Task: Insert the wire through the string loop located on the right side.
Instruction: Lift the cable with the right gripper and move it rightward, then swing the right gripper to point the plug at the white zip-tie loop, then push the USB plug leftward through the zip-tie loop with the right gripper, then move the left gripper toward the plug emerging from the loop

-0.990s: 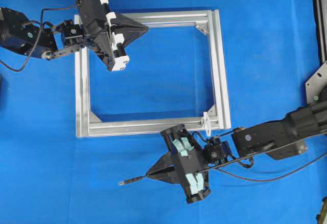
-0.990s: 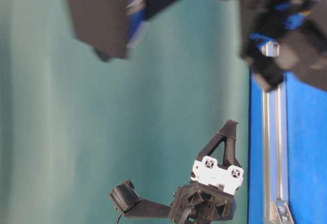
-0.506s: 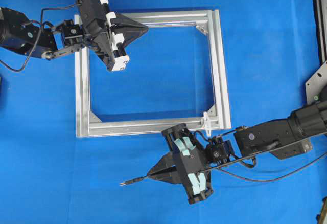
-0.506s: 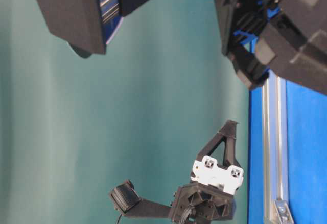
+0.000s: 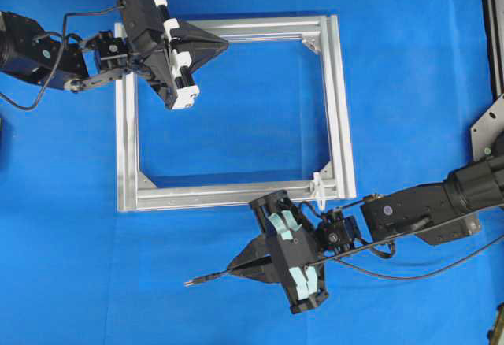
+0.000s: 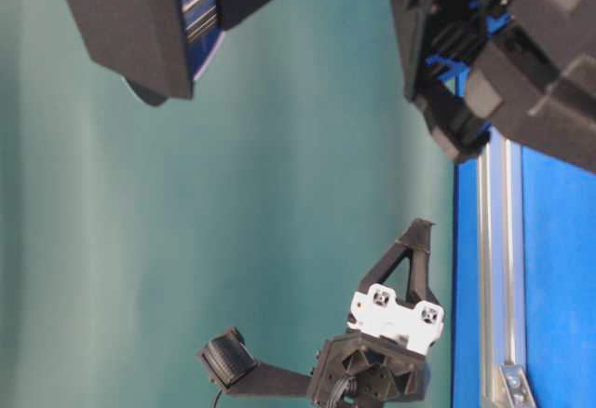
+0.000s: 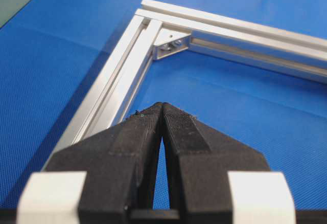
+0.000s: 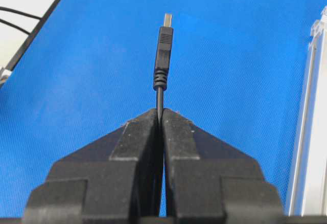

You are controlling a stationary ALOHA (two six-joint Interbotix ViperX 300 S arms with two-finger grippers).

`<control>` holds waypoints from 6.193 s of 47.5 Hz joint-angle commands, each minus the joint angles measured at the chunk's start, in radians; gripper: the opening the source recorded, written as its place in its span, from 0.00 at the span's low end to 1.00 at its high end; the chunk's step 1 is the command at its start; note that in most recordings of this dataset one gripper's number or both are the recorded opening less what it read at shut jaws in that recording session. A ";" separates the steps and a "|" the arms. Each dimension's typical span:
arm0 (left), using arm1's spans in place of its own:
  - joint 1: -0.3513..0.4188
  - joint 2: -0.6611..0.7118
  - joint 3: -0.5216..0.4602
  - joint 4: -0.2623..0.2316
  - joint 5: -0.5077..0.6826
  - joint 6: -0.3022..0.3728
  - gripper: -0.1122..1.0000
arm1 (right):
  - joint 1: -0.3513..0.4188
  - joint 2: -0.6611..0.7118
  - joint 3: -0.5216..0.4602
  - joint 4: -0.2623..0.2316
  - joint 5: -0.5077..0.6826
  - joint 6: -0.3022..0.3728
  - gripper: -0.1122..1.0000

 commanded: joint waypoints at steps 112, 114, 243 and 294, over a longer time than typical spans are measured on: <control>0.003 -0.031 -0.017 0.003 -0.009 -0.011 0.10 | 0.028 -0.661 0.703 0.031 0.035 0.005 0.07; 0.003 -0.031 -0.017 0.003 -0.009 -0.011 0.10 | 0.015 -0.663 0.704 0.031 0.035 0.005 0.07; -0.002 -0.031 -0.017 0.003 -0.009 -0.012 0.10 | -0.141 -0.586 0.687 0.031 -0.063 0.005 0.07; -0.003 -0.031 -0.014 0.003 -0.009 -0.014 0.10 | -0.141 -0.380 0.543 0.031 -0.127 0.003 0.07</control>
